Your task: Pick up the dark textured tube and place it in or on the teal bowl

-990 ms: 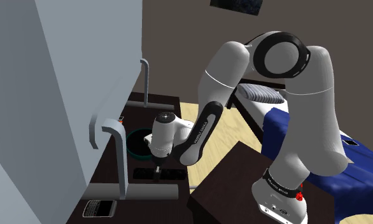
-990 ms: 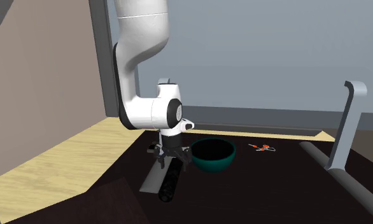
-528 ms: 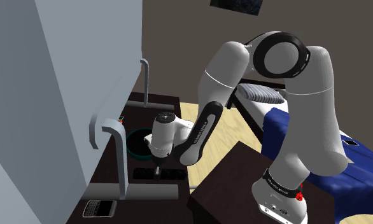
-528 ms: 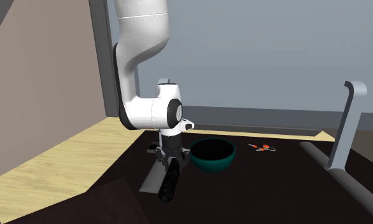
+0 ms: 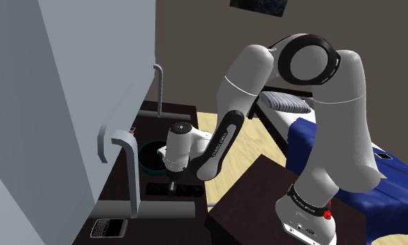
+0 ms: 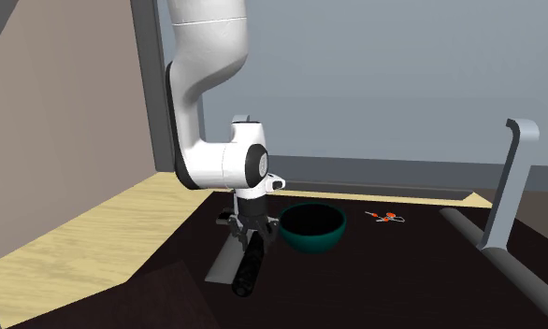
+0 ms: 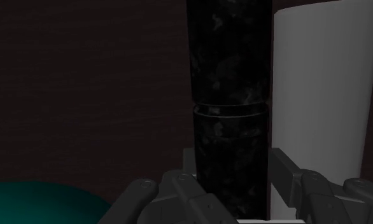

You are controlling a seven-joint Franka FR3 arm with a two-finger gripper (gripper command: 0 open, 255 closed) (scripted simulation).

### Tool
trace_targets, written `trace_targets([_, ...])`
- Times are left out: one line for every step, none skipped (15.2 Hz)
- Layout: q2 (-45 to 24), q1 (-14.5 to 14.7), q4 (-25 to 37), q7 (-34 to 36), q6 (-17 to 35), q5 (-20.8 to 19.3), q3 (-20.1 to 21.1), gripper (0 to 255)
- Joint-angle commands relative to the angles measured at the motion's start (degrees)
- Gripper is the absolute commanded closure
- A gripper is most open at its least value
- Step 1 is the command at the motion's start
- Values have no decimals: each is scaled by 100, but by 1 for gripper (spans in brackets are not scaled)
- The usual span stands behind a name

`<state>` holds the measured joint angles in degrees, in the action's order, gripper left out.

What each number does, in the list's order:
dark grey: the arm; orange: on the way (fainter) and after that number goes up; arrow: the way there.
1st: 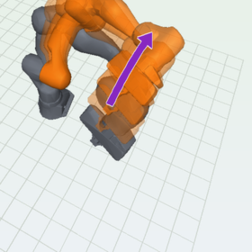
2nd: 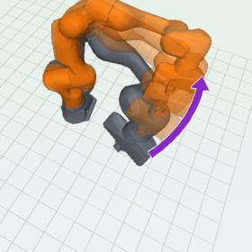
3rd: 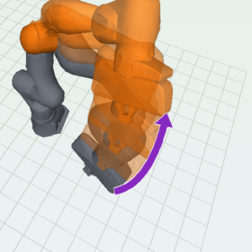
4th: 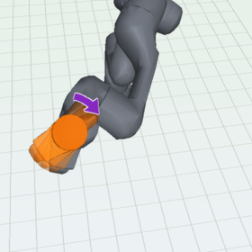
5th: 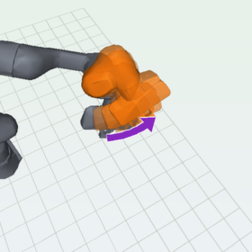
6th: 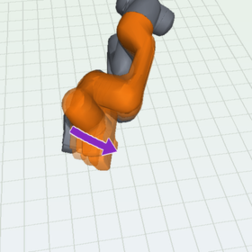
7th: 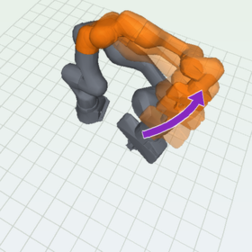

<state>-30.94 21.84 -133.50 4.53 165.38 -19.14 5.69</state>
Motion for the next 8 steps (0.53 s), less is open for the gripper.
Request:
trace_targets([128,-46,-49,-33,-83,38,55,255])
trace_targets([212,-77,-77,-58,-140,66,94,255])
trace_targets([295,-109,-105,-85,-198,96,132,255])
trace_targets([379,-141,-131,-112,-257,127,171,255])
trace_targets([462,-172,-156,-141,-316,159,210,255])
trace_targets([545,-203,-180,-170,-376,194,249,255])
trace_targets([627,-234,-203,-201,-437,230,288,255])
trace_targets([709,-264,-224,-232,-498,268,327,255])
